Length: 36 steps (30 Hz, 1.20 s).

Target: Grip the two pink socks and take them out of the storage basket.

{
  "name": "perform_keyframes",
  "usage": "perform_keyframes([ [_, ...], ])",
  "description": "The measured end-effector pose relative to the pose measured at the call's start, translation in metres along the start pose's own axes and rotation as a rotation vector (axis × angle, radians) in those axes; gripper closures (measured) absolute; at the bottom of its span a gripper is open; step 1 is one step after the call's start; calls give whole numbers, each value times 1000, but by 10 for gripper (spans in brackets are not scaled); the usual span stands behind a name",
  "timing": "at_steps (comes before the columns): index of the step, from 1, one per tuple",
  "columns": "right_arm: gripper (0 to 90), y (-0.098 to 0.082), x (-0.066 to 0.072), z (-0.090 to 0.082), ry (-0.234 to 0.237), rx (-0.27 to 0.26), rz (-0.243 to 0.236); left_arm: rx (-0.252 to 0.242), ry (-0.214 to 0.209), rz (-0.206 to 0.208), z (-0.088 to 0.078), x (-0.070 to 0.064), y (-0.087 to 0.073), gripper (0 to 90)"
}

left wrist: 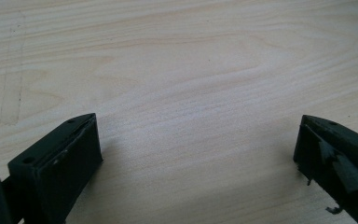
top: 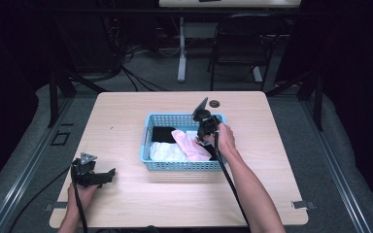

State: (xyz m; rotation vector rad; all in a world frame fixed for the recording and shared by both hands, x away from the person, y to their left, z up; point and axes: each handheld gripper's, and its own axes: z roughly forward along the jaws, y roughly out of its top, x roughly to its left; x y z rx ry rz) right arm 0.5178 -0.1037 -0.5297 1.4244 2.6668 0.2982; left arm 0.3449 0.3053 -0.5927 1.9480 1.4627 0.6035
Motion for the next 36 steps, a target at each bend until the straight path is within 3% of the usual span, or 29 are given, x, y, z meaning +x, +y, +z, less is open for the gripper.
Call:
perform_keyframes([
  [6,788,0,1,-7,13,-18,5,0,0,0,0,0,0,7],
  [9,789,-1,3,-15,35,-52,9,-1,0,1,0,0,0,7],
  [15,789,-4,10,-37,68,-82,-27,-1,1,0,0,0,0,7],
  [36,786,-27,10,-92,91,-193,-70,0,1,0,0,0,0,7],
])
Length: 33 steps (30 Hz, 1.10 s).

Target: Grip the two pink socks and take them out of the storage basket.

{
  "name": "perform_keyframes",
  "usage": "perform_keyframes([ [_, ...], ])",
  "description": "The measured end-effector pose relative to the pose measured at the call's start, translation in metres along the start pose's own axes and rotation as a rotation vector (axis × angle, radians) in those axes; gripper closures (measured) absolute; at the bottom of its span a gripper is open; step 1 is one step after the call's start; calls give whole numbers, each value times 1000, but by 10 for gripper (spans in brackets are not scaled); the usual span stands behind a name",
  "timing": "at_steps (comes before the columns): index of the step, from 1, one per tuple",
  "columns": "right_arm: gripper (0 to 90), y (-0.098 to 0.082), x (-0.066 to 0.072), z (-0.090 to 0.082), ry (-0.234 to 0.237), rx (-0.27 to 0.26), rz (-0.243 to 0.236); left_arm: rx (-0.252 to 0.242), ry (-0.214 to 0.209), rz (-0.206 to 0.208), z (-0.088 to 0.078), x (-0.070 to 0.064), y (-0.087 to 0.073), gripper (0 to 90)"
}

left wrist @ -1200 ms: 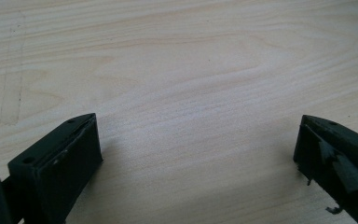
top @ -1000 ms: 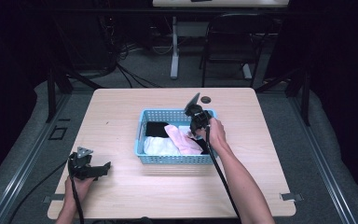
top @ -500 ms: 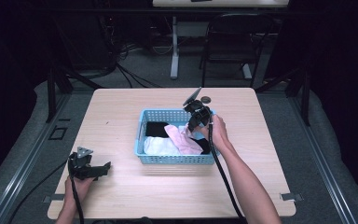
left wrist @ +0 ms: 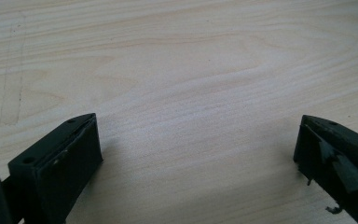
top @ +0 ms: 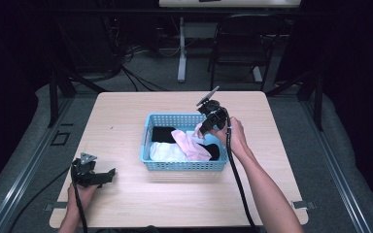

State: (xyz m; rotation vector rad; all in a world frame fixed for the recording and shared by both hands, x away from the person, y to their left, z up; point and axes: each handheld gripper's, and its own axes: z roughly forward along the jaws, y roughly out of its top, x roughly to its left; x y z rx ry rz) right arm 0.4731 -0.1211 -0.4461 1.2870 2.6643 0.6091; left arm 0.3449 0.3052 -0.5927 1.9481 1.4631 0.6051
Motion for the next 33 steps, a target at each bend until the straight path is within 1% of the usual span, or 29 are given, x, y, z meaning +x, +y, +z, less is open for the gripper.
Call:
perform_keyframes([
  [1,786,-1,0,-3,4,-11,-1,0,0,-1,0,0,0,7],
  [3,786,-2,1,-9,1,-16,-10,0,0,-1,0,0,0,7],
  [4,786,-3,1,-12,4,-31,-5,0,0,-1,0,0,0,7],
  [5,786,-3,1,-16,0,-23,-18,0,0,0,0,0,0,7],
  [6,786,-4,1,-19,1,-24,-17,0,0,-1,0,0,0,7],
  [8,786,-6,2,-24,-1,-44,-16,0,0,-1,0,0,0,7],
  [9,787,-7,2,-31,-6,-40,-25,0,0,-1,0,0,0,7],
  [10,787,-7,2,-31,-6,-40,-25,0,0,-1,0,0,0,7],
  [13,786,-11,1,-40,-13,-49,-26,0,0,-1,0,0,0,7],
  [14,786,-12,0,-44,-14,-57,-26,0,0,-1,0,0,0,7],
  [15,786,-15,-1,-50,-22,-64,-23,0,0,-1,0,0,0,7],
  [16,786,-15,-1,-50,-22,-64,-23,0,0,-1,0,0,0,7],
  [17,786,-18,-3,-57,-26,-74,-19,0,0,0,0,0,0,7],
  [18,786,-18,-3,-57,-26,-74,-19,0,0,-1,0,0,0,7],
  [19,786,-21,-5,-64,-30,-86,-13,1,0,0,0,0,0,7],
  [20,786,-21,-5,-64,-30,-86,-13,0,0,0,0,0,0,7],
  [24,786,-28,-10,-77,-37,-107,-13,0,0,-1,0,0,0,7],
  [25,786,-32,-12,-83,-38,-125,3,1,0,-1,0,0,0,7],
  [26,786,-32,-12,-83,-38,-125,3,1,0,-1,0,0,0,7],
  [27,786,-34,-15,-86,-41,-119,-2,1,0,-1,0,0,0,7],
  [28,785,-38,-18,-91,-49,-132,8,0,0,-1,0,0,0,7],
  [30,786,-41,-19,-93,-53,-131,9,0,1,-1,0,0,0,7],
  [33,786,-48,-25,-99,-58,-136,25,0,1,-1,0,0,0,7],
])
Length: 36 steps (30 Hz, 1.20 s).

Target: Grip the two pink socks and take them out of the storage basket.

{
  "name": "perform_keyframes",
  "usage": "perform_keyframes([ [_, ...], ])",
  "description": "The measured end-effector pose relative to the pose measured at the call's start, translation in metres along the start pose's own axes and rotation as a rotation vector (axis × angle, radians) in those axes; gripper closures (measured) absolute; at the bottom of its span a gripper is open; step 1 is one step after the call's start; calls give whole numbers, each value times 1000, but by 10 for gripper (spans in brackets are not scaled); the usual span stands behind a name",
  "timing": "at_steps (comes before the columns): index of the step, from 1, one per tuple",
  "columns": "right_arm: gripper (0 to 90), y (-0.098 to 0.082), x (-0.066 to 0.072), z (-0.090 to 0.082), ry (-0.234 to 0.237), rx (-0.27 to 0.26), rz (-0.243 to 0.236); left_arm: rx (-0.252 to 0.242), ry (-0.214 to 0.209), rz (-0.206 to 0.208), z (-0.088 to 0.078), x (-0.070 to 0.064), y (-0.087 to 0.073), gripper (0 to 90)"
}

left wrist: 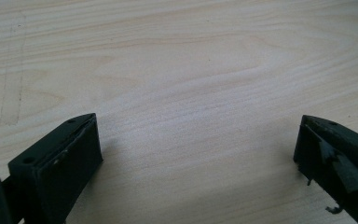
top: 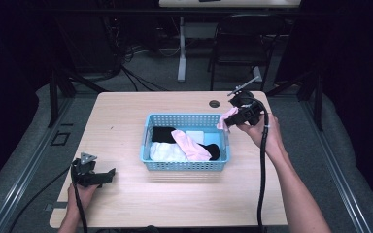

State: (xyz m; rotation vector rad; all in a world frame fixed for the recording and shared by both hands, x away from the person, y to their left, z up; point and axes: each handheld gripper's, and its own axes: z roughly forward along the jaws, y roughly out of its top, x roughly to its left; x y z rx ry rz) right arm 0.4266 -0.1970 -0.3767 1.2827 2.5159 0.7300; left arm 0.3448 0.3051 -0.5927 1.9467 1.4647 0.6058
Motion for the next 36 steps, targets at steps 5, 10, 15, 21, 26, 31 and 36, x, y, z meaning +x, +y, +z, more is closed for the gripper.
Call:
perform_keyframes([
  [5,785,-12,-11,-8,-11,-12,31,0,0,-1,0,0,0,7],
  [10,785,-28,-23,-10,-24,4,51,0,1,0,0,0,0,7],
  [15,785,-45,-35,-6,-32,25,83,0,1,0,0,0,0,7],
  [21,784,-65,-48,5,-44,49,123,0,1,0,0,0,0,7],
  [26,781,-83,-58,21,-46,85,157,0,2,0,0,0,0,7],
  [31,778,-101,-70,42,-50,142,193,0,1,-1,0,0,0,7],
  [36,775,-113,-78,59,-63,186,209,1,1,0,0,0,0,6],
])
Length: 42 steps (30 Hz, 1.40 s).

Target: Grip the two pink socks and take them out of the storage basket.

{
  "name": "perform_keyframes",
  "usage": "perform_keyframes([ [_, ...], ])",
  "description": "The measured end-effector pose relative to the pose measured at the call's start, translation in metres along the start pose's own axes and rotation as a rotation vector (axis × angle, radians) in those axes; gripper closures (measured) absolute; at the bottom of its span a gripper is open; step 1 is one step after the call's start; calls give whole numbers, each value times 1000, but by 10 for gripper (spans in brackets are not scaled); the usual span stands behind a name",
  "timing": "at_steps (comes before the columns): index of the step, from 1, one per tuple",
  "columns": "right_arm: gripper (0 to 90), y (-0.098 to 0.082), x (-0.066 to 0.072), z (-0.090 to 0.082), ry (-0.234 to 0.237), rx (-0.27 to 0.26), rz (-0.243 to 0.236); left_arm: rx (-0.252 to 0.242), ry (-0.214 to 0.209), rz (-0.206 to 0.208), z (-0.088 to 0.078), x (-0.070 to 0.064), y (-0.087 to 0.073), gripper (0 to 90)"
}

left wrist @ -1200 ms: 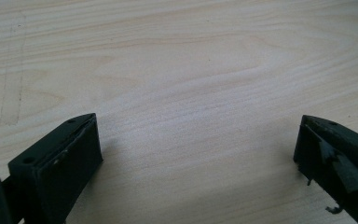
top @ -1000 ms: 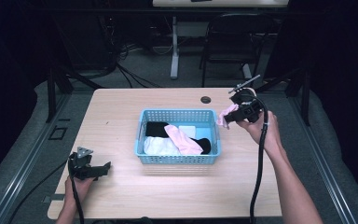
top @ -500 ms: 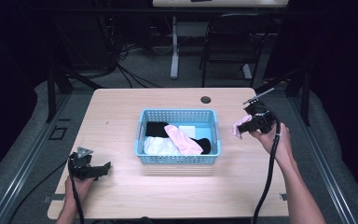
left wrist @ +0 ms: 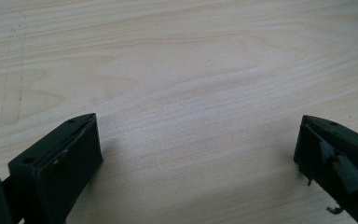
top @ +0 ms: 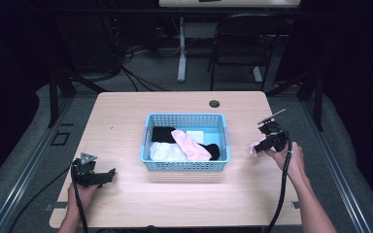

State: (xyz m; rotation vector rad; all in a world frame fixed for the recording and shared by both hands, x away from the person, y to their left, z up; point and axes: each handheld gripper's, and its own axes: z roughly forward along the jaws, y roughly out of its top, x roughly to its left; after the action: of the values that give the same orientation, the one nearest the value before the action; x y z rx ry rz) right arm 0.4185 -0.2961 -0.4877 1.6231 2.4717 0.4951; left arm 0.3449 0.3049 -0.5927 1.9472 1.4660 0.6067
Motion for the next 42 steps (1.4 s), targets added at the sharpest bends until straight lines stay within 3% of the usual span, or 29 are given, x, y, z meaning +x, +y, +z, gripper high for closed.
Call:
perform_keyframes([
  [2,758,-1,-2,6,3,16,4,0,0,0,0,0,0,6],
  [3,700,-1,-3,9,-4,20,8,0,0,0,0,0,0,6],
  [5,501,-1,-6,13,5,36,28,0,0,0,0,0,0,6],
  [6,439,-2,-6,13,-16,29,37,-1,0,0,0,0,0,6],
  [7,395,-2,-7,10,-15,17,35,0,0,0,0,0,0,6],
  [8,269,-2,-5,3,-9,-22,47,-1,0,0,0,0,0,6],
  [13,141,0,-2,-14,27,-65,37,0,0,0,0,0,0,6],
  [14,68,1,1,-20,51,-71,23,0,0,0,0,0,0,6],
  [18,0,3,11,-28,66,-95,-6,0,0,0,0,0,0,6],
  [33,0,16,42,-54,69,-156,-90,0,1,0,0,0,0,6],
  [38,0,26,61,-63,83,-176,-139,0,2,0,0,0,0,6],
  [40,0,33,76,-64,95,-179,-163,0,1,-1,0,0,0,6],
  [41,0,33,76,-64,95,-179,-163,0,1,-1,0,0,0,6],
  [42,0,38,85,-62,101,-172,-187,0,2,0,0,0,0,6],
])
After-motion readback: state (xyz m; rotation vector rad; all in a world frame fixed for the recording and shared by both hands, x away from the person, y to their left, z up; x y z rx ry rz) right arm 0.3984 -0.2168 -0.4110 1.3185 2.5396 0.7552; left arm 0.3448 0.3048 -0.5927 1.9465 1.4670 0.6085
